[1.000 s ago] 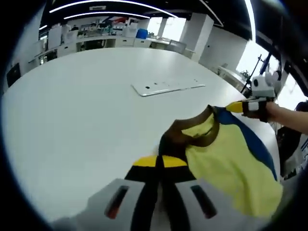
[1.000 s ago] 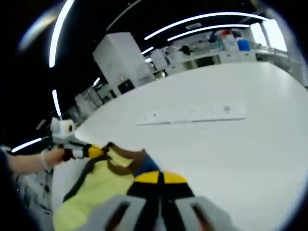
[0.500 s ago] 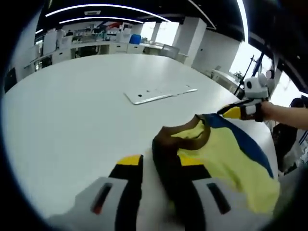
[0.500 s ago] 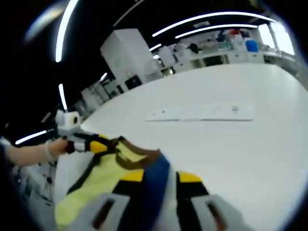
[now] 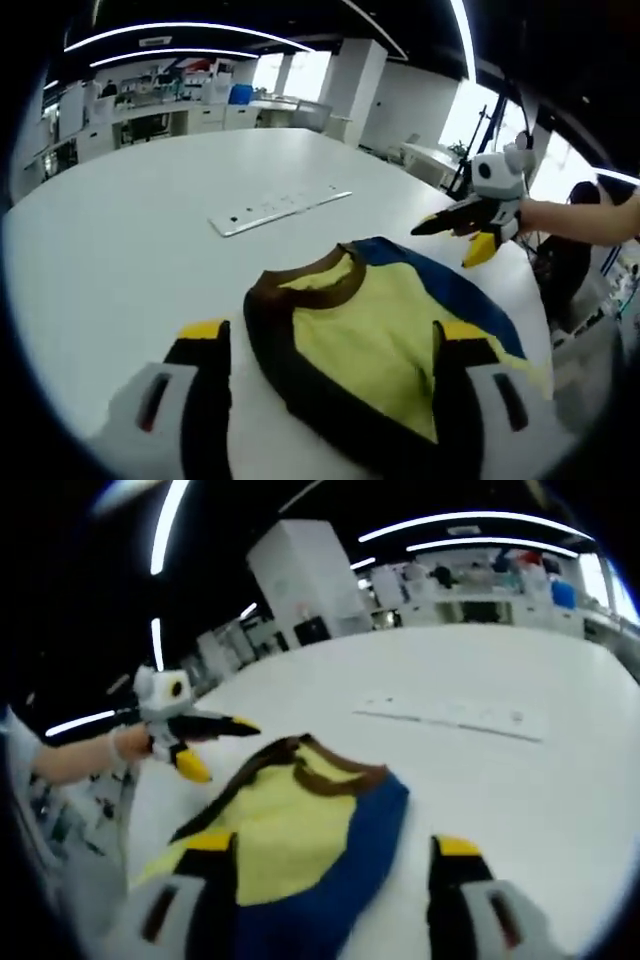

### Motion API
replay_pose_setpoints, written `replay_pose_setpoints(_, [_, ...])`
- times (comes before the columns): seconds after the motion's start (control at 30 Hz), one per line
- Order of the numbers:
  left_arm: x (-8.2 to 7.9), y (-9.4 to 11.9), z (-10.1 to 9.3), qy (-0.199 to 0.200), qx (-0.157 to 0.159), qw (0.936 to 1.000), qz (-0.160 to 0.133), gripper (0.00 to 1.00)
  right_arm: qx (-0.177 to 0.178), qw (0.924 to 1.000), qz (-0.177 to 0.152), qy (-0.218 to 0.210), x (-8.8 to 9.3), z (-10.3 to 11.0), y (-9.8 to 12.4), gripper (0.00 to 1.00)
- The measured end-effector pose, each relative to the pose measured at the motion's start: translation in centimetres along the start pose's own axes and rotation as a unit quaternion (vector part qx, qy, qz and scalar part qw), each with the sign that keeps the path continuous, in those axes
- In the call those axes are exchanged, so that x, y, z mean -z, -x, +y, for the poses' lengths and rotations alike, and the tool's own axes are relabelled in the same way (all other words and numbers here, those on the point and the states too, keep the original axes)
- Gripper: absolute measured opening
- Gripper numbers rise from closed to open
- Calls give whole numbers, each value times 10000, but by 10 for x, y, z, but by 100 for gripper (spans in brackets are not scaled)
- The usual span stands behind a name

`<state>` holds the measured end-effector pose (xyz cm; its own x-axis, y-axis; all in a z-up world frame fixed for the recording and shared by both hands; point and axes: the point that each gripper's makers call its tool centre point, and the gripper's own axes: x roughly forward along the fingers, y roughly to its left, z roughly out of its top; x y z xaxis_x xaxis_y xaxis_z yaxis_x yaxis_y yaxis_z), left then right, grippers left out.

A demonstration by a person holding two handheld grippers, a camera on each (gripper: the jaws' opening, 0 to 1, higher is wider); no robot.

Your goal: Fold the garment on the visible template until the final outline fits inside the template.

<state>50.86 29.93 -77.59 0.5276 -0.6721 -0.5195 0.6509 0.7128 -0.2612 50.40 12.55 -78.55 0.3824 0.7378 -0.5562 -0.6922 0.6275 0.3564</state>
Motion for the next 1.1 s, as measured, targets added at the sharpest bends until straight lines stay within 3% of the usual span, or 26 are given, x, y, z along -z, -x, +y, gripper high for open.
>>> replay_pose_setpoints(0.1, [0, 11, -11, 24, 73, 10000, -45, 98, 75, 9997, 102, 201, 8, 13, 11, 86])
replay_pose_setpoints(0.23, [1, 24, -29, -35, 125, 9999, -69, 99, 170, 9982, 272, 514, 16, 18, 21, 93])
replay_pose_setpoints(0.33, [1, 35, -38, -78, 129, 9998, -112, 99, 218, 9972, 306, 654, 18, 26, 29, 90])
replay_pose_setpoints(0.43, [-1, 44, -44, -91, 112, 9997, -174, 99, 172, 9975, 234, 644, 19, 47, 42, 91])
replay_pose_setpoints(0.63, [-2, 65, -53, -119, 61, 9995, -287, 99, 222, 9958, 255, 846, 22, 59, 55, 89])
replay_pose_setpoints(0.87, [11, 89, -71, -88, -32, 9993, -356, 99, 248, 9936, 318, 1052, 37, 83, 71, 86])
replay_pose_setpoints(1.1, [29, 112, -85, -88, -141, 9989, -429, 97, 160, 9920, 386, 1190, 58, 109, 73, 81])
